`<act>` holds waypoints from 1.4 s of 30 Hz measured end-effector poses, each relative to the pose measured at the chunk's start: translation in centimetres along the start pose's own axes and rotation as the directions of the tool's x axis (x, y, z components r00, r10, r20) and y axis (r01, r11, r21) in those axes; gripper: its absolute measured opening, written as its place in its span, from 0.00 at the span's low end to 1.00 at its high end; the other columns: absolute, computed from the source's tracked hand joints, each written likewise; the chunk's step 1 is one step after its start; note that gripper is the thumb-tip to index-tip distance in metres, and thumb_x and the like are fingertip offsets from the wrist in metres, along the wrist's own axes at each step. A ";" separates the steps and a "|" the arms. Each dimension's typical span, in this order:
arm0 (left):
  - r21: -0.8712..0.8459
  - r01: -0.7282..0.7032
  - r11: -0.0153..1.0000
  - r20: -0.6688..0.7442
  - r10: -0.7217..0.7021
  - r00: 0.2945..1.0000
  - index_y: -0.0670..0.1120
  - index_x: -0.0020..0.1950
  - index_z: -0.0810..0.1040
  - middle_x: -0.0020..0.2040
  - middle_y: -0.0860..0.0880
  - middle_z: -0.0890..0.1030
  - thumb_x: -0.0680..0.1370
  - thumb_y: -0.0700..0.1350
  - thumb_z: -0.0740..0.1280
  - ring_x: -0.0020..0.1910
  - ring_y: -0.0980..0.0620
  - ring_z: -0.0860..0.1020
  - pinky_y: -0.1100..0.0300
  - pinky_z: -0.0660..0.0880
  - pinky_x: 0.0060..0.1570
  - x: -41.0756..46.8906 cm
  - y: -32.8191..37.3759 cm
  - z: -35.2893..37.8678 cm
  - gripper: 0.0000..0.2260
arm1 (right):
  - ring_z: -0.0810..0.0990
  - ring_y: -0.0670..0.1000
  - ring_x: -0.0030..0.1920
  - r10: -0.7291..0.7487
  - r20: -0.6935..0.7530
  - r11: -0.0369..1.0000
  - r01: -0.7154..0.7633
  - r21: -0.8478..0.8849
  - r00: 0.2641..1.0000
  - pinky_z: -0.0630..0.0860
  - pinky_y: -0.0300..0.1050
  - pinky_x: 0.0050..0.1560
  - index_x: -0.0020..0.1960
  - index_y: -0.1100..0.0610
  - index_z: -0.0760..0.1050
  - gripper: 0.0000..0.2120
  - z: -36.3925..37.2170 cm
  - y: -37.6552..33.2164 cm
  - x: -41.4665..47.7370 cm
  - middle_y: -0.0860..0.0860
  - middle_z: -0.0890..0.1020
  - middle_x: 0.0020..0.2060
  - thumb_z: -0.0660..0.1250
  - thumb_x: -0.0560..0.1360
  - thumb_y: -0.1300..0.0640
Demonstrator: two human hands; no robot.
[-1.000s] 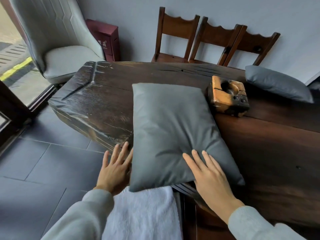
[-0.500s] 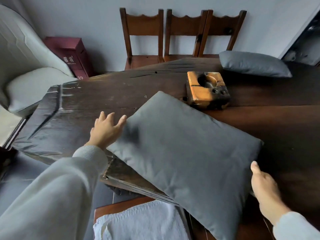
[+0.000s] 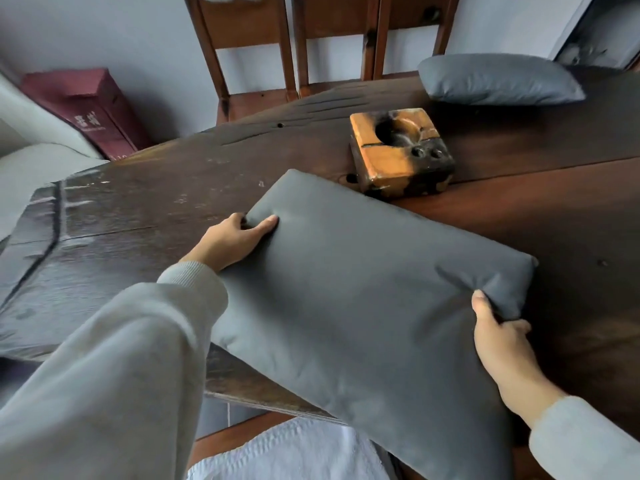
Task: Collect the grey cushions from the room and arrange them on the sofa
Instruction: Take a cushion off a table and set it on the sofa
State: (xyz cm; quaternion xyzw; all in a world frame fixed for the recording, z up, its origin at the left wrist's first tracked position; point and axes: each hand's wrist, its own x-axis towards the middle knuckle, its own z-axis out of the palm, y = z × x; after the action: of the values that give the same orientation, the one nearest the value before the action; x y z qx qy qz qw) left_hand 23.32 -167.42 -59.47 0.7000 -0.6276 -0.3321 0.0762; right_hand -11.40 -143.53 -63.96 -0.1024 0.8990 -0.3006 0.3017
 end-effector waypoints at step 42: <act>-0.543 -0.427 0.723 -0.664 -0.058 0.745 0.51 0.66 0.80 0.53 0.52 0.85 0.75 0.47 0.79 0.49 0.56 0.81 0.59 0.76 0.50 -61.4 19.3 -11.8 0.20 | 0.79 0.49 0.60 -0.817 0.172 0.560 0.684 0.468 0.551 0.73 0.47 0.59 0.64 0.48 0.75 0.25 -50.1 -9.9 -16.9 0.41 0.81 0.56 0.74 0.74 0.36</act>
State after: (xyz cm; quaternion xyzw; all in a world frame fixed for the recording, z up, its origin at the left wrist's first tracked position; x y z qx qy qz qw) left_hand 14.50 -117.87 -17.64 0.6235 -0.4723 -0.2640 0.5644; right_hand -28.21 -121.24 -17.95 -0.4827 0.6214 -0.5296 0.3167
